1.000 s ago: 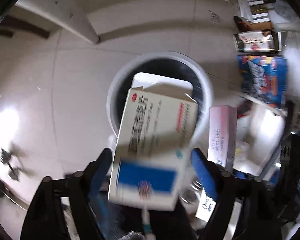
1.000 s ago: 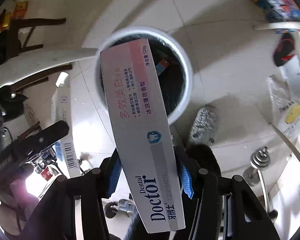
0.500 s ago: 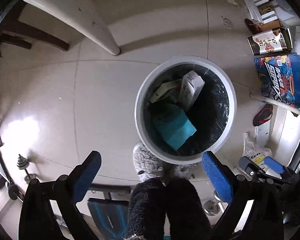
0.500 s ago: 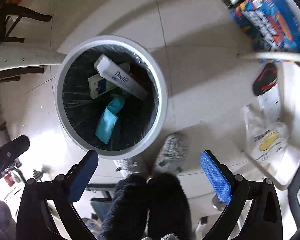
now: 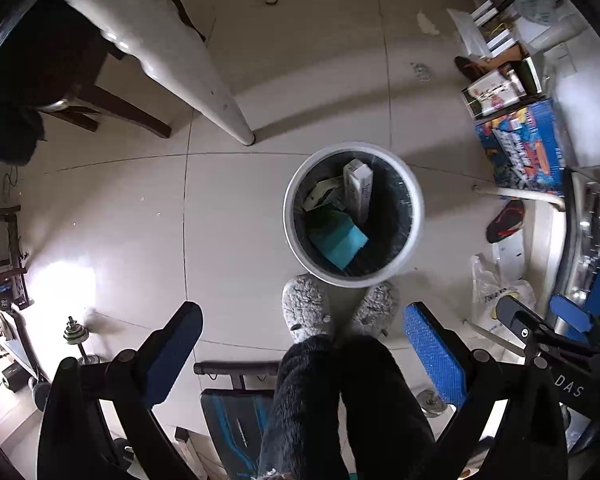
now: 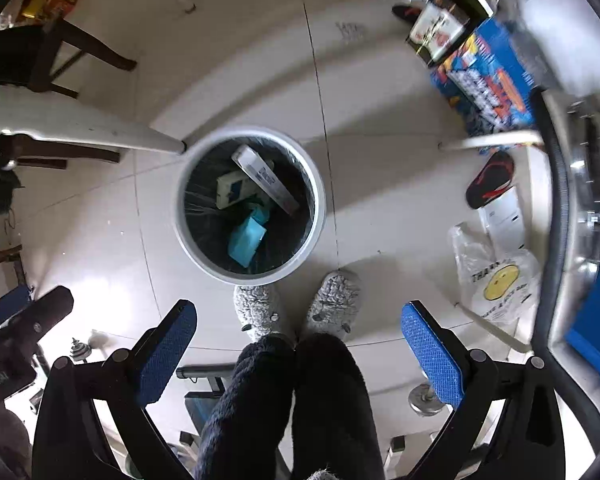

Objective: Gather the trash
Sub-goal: 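Carry both boxes over the white bin and open both tools to drop them, then grasp the red snack wrapper with the left tool while the right tool grasps the white leaflet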

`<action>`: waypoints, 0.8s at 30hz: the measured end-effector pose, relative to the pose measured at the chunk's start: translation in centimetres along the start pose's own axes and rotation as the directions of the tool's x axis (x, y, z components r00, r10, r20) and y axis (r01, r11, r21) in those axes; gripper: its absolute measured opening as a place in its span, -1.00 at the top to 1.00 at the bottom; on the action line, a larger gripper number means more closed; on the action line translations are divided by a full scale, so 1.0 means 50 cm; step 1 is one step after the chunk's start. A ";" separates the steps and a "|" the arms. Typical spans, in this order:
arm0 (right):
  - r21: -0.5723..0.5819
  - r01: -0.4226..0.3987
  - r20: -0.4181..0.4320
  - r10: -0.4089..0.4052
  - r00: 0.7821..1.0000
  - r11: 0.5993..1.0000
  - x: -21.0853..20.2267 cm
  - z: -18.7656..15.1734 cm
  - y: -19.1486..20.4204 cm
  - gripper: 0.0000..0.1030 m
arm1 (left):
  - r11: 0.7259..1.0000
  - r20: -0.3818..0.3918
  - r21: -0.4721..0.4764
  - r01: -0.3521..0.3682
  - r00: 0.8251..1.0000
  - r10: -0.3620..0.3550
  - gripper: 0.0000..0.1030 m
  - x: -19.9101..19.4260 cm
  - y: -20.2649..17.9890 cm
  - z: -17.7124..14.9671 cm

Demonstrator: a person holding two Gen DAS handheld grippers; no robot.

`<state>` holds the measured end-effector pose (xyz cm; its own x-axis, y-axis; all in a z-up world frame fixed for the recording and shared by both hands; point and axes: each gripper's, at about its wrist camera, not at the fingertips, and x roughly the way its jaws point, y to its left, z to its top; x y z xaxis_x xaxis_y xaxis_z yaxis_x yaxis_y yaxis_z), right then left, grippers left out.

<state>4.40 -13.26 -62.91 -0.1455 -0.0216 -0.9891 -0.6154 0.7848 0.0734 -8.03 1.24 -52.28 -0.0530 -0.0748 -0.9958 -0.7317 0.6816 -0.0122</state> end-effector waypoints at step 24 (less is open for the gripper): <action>0.109 -0.211 0.212 0.185 0.960 0.971 -0.662 -0.055 -0.003 -1.00 | 0.994 0.400 0.083 -0.073 0.916 0.034 -1.00 -0.577 -0.051 0.073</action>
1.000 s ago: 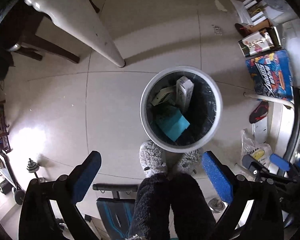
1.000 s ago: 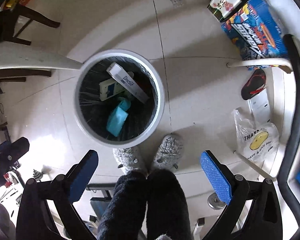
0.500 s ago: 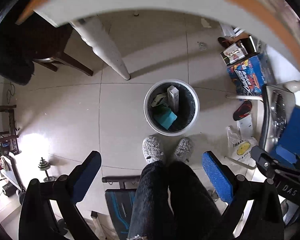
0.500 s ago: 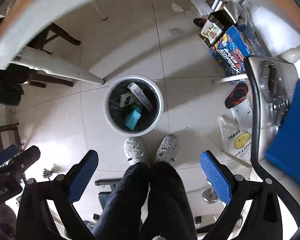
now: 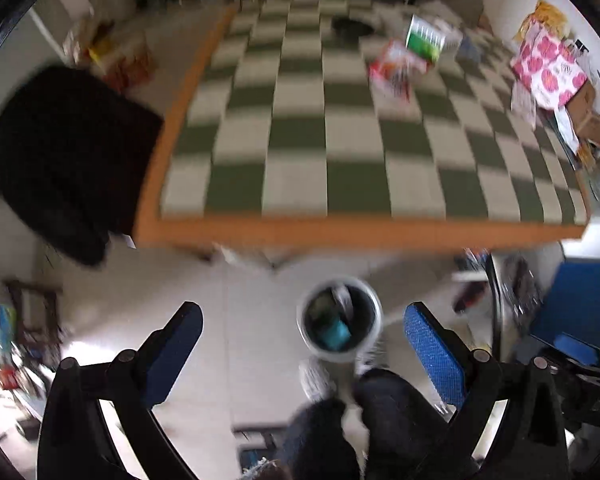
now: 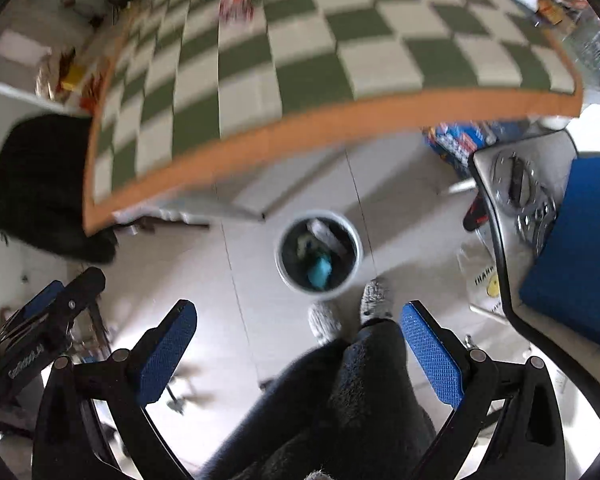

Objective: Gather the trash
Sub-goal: 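Grasp the red snack wrapper with the left tool while the right tool grasps the white leaflet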

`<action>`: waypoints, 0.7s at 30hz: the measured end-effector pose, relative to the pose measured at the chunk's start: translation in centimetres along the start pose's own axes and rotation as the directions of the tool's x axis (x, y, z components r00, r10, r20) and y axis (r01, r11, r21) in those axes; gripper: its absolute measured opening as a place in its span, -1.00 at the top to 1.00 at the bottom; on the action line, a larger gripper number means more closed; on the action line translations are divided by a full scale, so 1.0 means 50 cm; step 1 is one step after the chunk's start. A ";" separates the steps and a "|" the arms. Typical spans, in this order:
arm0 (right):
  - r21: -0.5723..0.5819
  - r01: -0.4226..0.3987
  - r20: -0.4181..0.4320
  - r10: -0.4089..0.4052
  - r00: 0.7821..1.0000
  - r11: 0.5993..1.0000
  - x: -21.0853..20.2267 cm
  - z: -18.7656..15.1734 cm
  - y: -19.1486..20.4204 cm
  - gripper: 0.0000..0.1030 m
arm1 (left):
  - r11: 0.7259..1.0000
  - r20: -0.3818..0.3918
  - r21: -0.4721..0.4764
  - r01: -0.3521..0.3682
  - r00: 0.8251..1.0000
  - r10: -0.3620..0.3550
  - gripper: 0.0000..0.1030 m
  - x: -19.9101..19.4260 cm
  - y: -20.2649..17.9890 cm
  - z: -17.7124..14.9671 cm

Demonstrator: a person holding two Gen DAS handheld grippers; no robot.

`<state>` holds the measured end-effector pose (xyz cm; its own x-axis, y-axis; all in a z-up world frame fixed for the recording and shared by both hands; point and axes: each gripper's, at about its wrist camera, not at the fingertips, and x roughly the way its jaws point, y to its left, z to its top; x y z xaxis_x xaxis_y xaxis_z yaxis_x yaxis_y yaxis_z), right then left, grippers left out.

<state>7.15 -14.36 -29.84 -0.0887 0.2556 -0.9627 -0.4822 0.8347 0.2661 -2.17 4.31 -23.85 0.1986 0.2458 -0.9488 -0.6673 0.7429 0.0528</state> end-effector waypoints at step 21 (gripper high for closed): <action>0.366 0.149 0.027 -0.171 0.985 0.919 0.078 0.829 -0.424 -1.00 | 0.963 -0.148 0.213 -0.163 0.969 0.197 -1.00 0.338 -0.259 0.558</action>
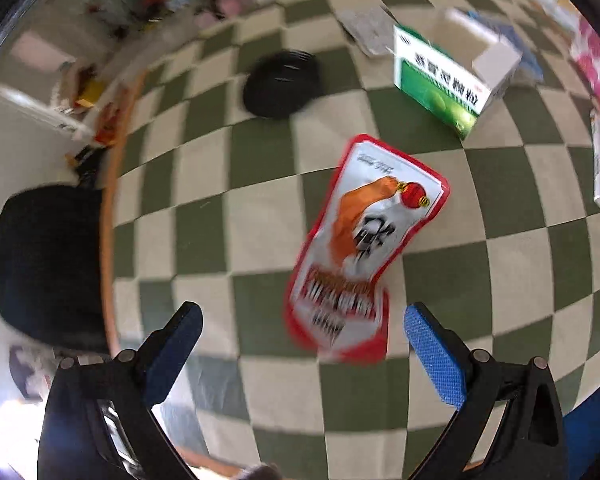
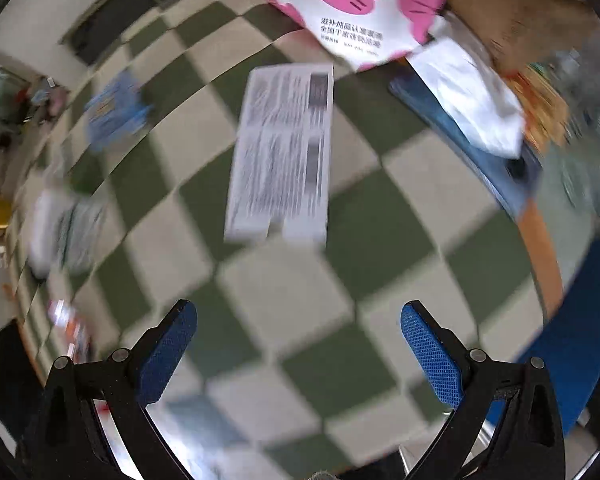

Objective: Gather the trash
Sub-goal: 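Grasp the red snack wrapper with the left tool while the right tool grasps the white leaflet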

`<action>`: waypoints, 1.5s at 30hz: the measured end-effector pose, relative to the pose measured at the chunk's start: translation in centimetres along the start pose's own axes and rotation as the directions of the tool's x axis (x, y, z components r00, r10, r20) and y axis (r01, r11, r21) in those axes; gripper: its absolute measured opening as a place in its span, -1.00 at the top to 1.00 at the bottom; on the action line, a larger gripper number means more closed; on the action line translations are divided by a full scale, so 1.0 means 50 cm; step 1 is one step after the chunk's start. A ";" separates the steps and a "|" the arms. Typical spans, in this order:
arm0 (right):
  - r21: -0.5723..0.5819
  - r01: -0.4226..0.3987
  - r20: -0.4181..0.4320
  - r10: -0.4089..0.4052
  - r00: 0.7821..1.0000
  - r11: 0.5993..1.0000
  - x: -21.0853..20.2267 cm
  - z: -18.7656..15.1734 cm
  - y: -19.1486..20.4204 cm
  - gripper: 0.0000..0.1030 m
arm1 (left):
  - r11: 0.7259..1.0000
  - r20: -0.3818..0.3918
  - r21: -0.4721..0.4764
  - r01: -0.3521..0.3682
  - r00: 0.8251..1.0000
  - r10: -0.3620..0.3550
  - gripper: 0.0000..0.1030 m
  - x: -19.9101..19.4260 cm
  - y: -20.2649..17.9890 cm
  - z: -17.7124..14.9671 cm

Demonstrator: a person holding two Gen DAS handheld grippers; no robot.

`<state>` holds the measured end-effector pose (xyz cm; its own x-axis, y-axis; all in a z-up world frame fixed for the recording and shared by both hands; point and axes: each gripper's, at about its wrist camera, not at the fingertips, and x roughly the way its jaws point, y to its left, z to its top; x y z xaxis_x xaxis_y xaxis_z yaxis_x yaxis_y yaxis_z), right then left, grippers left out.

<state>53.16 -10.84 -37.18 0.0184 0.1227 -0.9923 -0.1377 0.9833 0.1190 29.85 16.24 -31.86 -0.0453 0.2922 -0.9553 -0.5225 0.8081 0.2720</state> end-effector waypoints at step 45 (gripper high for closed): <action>-0.366 -0.012 -0.019 0.005 1.000 0.931 0.049 -0.041 0.171 -0.47 | 0.939 -0.081 -0.205 0.275 0.952 -0.297 -0.05 -0.018 -0.040 -0.035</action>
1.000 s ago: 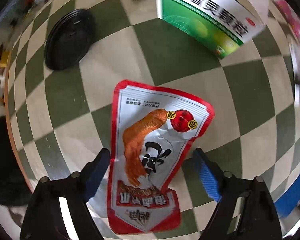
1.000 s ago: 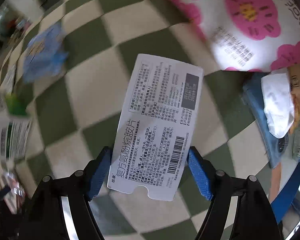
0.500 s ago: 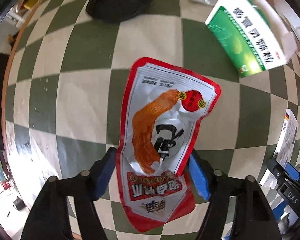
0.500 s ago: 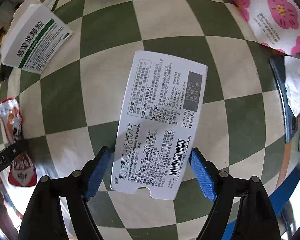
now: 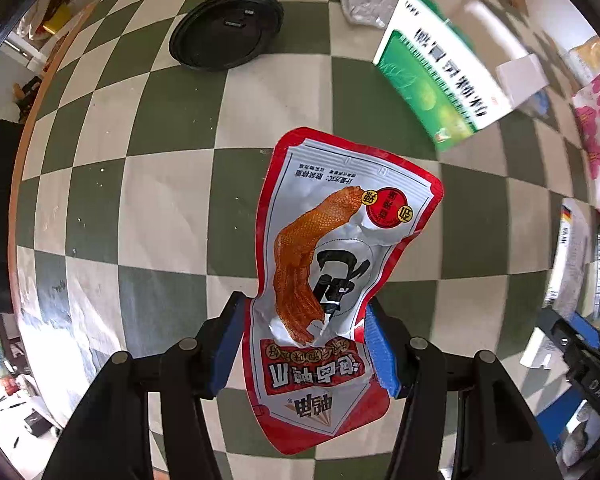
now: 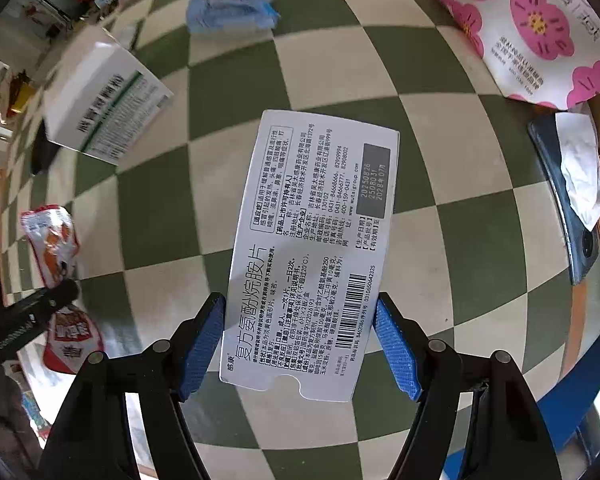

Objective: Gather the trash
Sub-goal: 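Grasp the red snack wrapper with the left tool while the right tool grasps the white leaflet, then carry wrapper and leaflet over the white bin and open both tools to drop them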

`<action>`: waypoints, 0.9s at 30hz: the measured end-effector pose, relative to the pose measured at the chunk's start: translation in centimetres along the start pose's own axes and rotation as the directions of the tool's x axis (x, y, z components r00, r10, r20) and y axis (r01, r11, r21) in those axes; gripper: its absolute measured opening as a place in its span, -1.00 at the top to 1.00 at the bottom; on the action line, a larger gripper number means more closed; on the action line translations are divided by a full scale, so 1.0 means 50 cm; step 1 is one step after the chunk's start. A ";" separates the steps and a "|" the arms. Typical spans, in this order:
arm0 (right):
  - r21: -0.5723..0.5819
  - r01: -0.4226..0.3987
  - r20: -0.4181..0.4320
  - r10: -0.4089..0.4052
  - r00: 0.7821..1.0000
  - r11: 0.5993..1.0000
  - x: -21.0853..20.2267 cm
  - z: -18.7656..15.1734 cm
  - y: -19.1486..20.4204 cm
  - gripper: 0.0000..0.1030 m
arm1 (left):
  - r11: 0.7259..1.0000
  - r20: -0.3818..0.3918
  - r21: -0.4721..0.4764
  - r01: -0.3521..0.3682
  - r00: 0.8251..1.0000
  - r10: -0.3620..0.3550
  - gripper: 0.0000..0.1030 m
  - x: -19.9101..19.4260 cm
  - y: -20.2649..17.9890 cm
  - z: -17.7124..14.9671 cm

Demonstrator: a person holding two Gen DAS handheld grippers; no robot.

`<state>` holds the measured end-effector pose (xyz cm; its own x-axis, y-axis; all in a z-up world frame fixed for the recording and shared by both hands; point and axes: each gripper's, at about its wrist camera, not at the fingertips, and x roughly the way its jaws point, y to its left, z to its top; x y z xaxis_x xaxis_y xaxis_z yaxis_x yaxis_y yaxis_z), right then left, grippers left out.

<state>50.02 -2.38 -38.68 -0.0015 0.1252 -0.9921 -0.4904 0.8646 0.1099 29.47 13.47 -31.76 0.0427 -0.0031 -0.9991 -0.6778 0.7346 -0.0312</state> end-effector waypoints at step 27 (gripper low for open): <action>-0.081 -0.050 0.279 0.070 0.958 0.995 -0.242 -0.427 0.165 -0.47 | 0.978 0.289 0.082 0.194 0.934 -0.209 -0.05 -0.221 0.198 -0.349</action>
<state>27.40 -7.16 -27.05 0.2069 0.3165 -0.9258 -0.5586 0.8150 0.1538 9.49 8.93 -21.52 0.3938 0.0393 -0.9184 -0.5942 0.7732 -0.2217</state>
